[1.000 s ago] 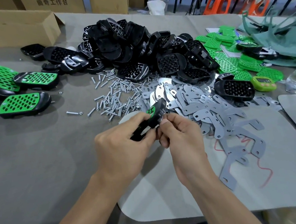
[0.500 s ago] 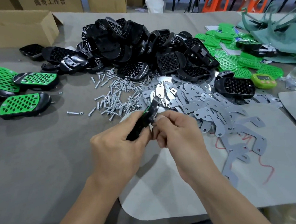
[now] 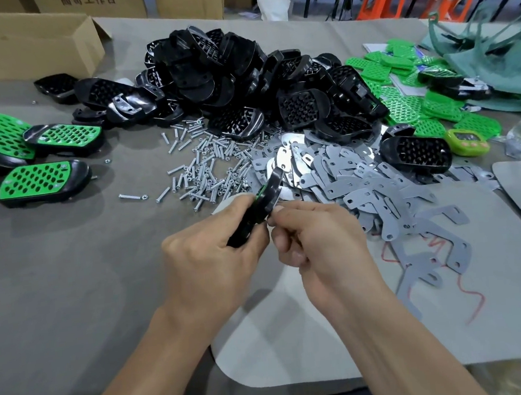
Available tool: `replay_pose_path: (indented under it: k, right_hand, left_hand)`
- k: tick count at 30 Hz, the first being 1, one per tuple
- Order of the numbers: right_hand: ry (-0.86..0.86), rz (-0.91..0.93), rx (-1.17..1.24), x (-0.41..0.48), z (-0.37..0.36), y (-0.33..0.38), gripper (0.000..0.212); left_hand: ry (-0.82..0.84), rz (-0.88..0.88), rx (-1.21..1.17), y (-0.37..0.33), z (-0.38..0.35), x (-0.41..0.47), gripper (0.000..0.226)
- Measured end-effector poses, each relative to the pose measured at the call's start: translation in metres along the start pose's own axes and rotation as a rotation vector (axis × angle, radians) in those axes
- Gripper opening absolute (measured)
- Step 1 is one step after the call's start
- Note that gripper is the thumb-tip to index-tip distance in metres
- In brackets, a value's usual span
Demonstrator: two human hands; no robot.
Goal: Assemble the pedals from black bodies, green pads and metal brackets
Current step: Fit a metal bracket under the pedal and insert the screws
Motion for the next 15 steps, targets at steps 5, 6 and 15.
replay_pose_path:
  k: [5,6,15]
  right_hand:
    - [-0.101,0.208,-0.282,-0.004,0.0053,0.0068,0.022]
    - [-0.131,0.26,-0.302,-0.0044,0.0053,0.0068,0.018]
    - [-0.037,-0.046,0.091,-0.0019,0.0015,-0.0013,0.027]
  left_hand:
    - [-0.019,-0.006,-0.011,-0.0005,-0.0015,0.0006,0.025]
    - [-0.02,-0.007,-0.011,-0.0002,-0.0019,0.0005,0.026]
    - [-0.003,-0.059,-0.016,-0.0022,-0.0022,0.0006,0.022]
Point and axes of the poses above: each hand's wrist, its own x-axis towards the middle knuckle, its own z-axis out of the back of the hand, y = z × x, the point moved 4 cm from there along x, towards the middle knuckle, and after that the axes turned 14 degrees about -z, right-handed, at the moved point
